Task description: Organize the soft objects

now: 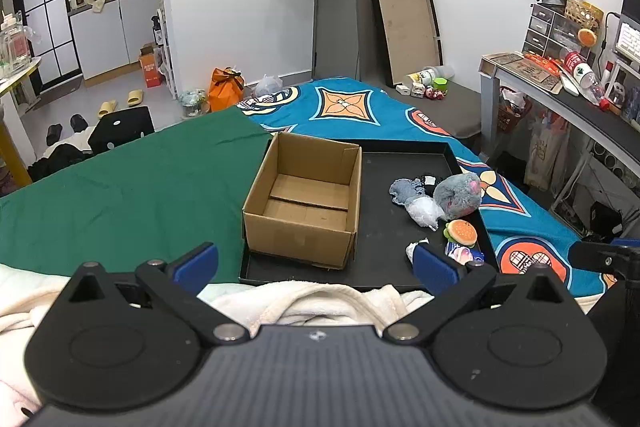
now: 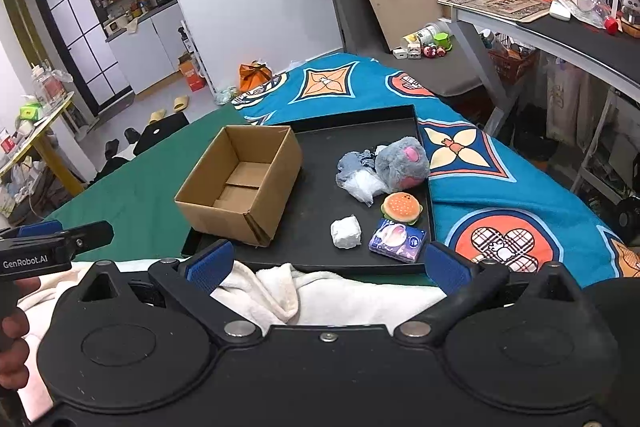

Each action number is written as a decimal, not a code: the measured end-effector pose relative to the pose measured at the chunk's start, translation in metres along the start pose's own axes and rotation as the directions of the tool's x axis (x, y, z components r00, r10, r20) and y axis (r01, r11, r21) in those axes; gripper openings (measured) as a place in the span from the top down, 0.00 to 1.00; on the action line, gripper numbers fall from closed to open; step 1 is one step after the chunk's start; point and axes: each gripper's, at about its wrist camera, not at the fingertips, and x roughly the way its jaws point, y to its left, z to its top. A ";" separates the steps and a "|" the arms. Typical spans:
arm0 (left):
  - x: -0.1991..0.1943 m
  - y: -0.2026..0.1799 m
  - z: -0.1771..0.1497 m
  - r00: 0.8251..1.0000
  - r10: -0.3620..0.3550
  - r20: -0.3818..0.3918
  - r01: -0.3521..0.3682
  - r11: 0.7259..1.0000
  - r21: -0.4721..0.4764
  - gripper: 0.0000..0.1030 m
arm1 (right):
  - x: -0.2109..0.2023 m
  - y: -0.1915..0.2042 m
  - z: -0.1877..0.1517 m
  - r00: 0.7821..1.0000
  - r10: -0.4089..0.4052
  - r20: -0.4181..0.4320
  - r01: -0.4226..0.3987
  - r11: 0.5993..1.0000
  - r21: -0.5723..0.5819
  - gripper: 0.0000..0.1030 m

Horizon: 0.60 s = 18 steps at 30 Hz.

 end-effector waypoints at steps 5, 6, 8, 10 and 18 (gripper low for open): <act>0.000 0.000 -0.001 1.000 -0.002 -0.001 0.002 1.000 0.000 0.00 | 0.001 -0.002 -0.001 1.000 -0.012 -0.005 0.012 1.000 -0.004 0.00; 0.000 0.000 -0.002 1.000 -0.001 -0.002 0.001 1.000 0.002 0.00 | 0.001 -0.002 -0.002 1.000 -0.011 -0.005 0.011 1.000 -0.002 0.00; -0.001 0.000 -0.003 1.000 -0.002 -0.003 0.002 1.000 0.005 0.00 | 0.000 -0.002 -0.003 1.000 -0.016 -0.003 0.016 1.000 -0.004 0.00; -0.001 -0.001 -0.004 1.000 -0.003 -0.005 0.003 1.000 0.008 0.00 | 0.000 -0.002 -0.003 1.000 -0.022 -0.002 0.022 1.000 -0.008 0.00; 0.002 -0.005 -0.006 1.000 0.004 -0.015 -0.003 1.000 0.014 0.00 | -0.002 -0.002 -0.002 0.999 -0.039 0.005 0.039 0.999 -0.014 0.00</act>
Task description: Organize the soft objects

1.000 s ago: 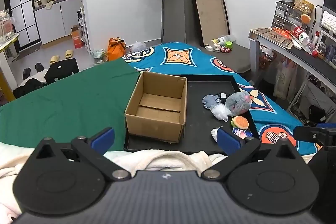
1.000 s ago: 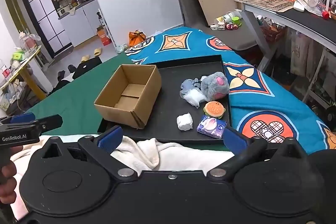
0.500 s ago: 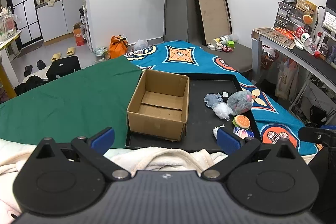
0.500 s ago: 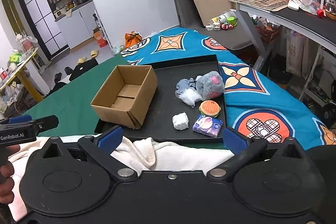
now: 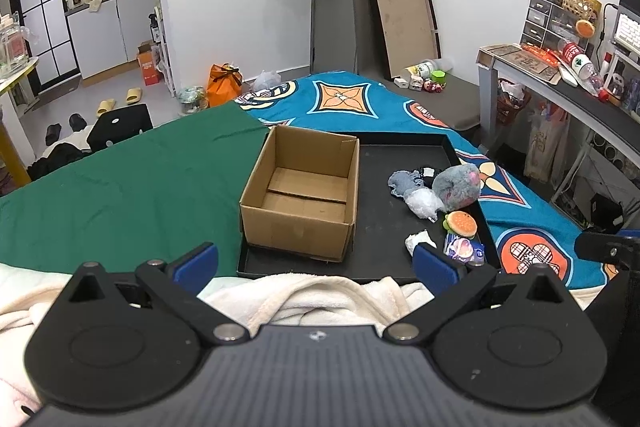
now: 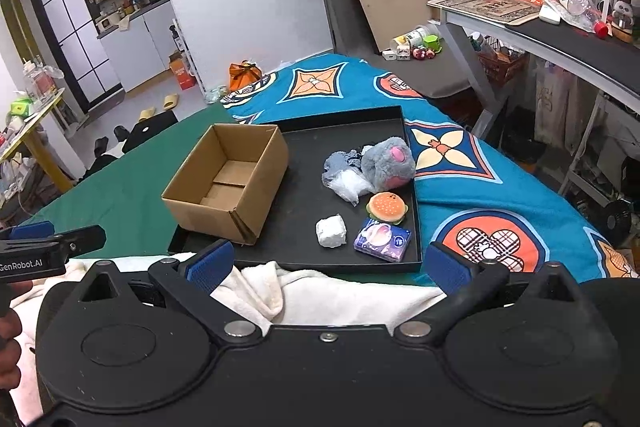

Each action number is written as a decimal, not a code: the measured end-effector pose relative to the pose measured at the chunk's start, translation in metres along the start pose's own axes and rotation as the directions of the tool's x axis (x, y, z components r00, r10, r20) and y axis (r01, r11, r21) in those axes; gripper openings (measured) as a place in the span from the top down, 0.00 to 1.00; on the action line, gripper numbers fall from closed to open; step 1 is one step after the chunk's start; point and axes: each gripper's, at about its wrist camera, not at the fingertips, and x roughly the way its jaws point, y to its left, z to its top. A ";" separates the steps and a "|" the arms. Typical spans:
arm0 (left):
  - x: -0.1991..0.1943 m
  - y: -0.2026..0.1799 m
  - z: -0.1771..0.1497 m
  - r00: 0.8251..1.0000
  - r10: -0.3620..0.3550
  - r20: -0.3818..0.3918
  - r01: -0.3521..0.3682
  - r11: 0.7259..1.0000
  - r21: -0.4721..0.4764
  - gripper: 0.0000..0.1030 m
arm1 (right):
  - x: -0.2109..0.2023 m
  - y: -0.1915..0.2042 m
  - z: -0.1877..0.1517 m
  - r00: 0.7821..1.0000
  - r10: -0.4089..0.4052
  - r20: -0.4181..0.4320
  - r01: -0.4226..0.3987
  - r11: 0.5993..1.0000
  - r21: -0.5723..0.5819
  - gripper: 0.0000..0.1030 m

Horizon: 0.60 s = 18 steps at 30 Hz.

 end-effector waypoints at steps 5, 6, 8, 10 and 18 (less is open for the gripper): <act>0.001 0.001 -0.001 1.000 -0.001 -0.002 0.001 1.000 -0.003 0.00 | 0.001 0.000 0.000 1.000 -0.004 0.004 0.004 1.000 -0.012 0.00; 0.001 0.001 -0.001 1.000 -0.001 -0.003 0.001 1.000 -0.003 0.00 | 0.001 0.001 0.000 1.000 -0.006 0.004 0.006 1.000 -0.015 0.00; 0.001 0.001 -0.001 1.000 -0.003 -0.003 0.003 1.000 -0.003 0.00 | 0.001 0.002 0.000 1.000 -0.004 0.003 0.004 1.000 -0.018 0.00; 0.001 0.001 -0.001 1.000 -0.002 -0.003 0.002 1.000 -0.003 0.00 | 0.000 0.003 0.000 1.000 -0.005 0.004 0.005 1.000 -0.020 0.00; 0.002 0.005 -0.006 1.000 0.005 -0.006 -0.005 1.000 -0.003 0.00 | 0.000 0.008 -0.001 1.000 -0.026 0.007 0.026 0.998 -0.054 0.00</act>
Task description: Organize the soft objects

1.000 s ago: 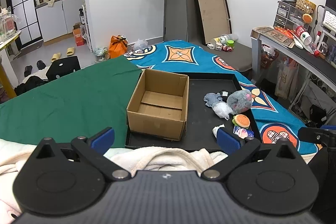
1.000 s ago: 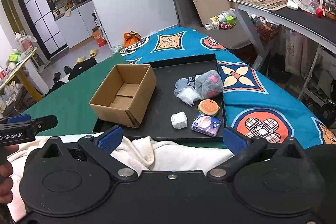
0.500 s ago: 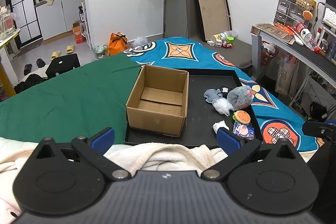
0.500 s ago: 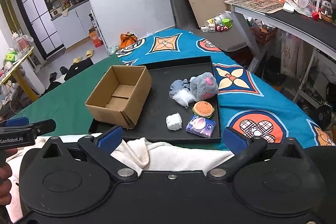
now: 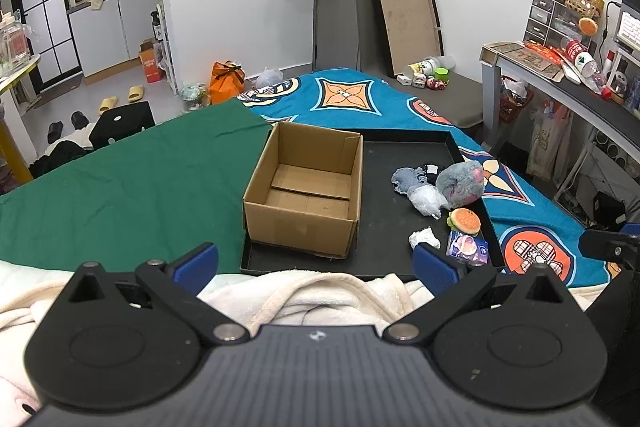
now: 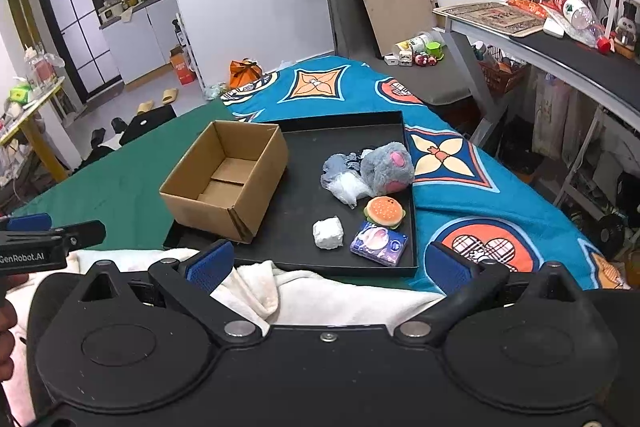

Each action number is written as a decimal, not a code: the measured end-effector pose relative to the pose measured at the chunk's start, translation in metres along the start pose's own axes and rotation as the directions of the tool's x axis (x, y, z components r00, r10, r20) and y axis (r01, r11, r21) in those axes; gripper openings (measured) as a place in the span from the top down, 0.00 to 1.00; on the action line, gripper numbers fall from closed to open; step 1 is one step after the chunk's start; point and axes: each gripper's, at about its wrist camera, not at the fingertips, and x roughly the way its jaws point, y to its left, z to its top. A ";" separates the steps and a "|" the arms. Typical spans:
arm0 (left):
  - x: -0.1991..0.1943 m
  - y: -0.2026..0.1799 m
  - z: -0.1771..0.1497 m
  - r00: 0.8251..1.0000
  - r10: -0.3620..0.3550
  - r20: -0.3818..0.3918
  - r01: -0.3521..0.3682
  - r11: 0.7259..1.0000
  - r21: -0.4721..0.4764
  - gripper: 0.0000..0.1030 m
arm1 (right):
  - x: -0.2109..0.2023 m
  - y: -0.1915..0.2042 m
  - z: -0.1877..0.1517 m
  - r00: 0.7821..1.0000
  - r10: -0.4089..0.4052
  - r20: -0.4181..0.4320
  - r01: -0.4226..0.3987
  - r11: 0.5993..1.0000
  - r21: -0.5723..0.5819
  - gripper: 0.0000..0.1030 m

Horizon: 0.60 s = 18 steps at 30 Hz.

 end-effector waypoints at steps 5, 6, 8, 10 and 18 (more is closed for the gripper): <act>0.001 0.000 0.000 1.000 0.009 -0.002 -0.009 1.000 0.007 0.00 | -0.001 0.004 0.000 1.000 0.003 -0.004 -0.003 1.000 -0.021 0.00; 0.001 0.000 0.001 1.000 0.012 -0.004 -0.012 1.000 0.009 0.00 | -0.001 0.004 0.000 1.000 0.002 -0.004 -0.002 1.000 -0.021 0.00; 0.002 0.001 0.000 1.000 0.015 -0.009 -0.015 1.000 0.006 0.00 | 0.000 0.005 0.001 1.000 0.002 -0.006 -0.002 1.000 -0.027 0.00; 0.003 0.002 0.000 1.000 0.014 -0.013 -0.014 1.000 0.000 0.00 | 0.000 0.006 0.000 1.000 -0.003 -0.008 0.002 0.999 -0.034 0.00; 0.007 0.005 0.000 1.000 0.019 -0.022 -0.019 1.000 -0.005 0.00 | 0.004 0.007 0.002 1.000 -0.013 -0.013 0.012 0.999 -0.050 0.00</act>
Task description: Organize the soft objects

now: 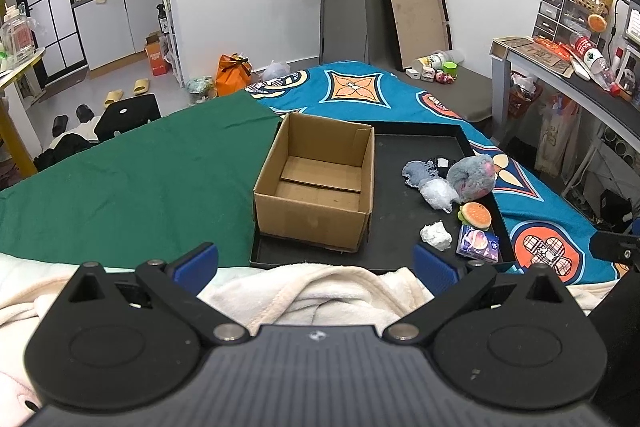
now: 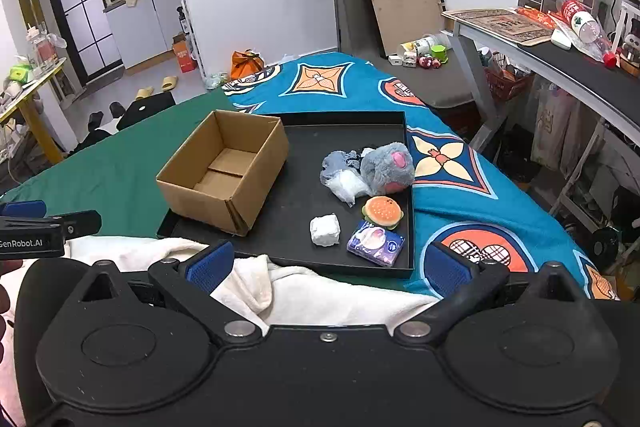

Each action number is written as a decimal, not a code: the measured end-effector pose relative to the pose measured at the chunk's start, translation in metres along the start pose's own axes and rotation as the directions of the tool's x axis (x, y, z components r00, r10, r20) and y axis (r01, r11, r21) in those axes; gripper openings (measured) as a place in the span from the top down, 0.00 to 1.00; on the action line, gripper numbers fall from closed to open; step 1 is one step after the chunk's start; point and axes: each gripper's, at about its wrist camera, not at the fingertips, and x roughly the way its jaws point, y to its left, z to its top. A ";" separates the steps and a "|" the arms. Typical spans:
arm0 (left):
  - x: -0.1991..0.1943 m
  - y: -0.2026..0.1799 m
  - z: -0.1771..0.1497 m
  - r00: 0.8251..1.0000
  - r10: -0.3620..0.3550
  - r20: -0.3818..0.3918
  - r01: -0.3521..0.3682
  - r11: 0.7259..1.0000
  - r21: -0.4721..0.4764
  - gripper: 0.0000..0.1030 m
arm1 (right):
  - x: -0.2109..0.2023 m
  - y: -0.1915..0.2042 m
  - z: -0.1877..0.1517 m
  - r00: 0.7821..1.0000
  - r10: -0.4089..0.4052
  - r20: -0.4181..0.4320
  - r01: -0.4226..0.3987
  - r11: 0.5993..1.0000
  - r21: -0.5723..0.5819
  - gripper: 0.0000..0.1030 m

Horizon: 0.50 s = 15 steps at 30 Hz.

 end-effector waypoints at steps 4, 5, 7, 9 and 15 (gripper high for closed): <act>0.003 0.001 0.001 1.000 0.002 -0.005 -0.002 1.000 0.000 0.00 | 0.004 0.000 0.001 1.000 0.003 -0.009 -0.003 1.000 0.001 0.00; 0.004 0.001 0.002 1.000 0.001 -0.008 -0.001 1.000 0.001 0.00 | 0.005 0.000 0.001 1.000 0.003 -0.010 -0.003 1.000 -0.001 0.00; 0.006 0.001 0.003 1.000 0.002 -0.010 -0.002 1.000 0.003 0.00 | 0.007 0.000 0.002 1.000 0.001 -0.014 -0.001 1.000 -0.002 0.00; 0.009 0.000 0.005 1.000 0.000 -0.013 0.000 1.000 0.003 0.00 | 0.010 -0.002 0.004 1.000 0.001 -0.018 -0.001 1.000 0.000 0.00; 0.019 0.002 0.010 1.000 0.003 -0.010 -0.003 1.000 -0.006 0.00 | 0.021 -0.007 0.008 1.000 -0.009 -0.025 0.009 1.000 0.004 0.00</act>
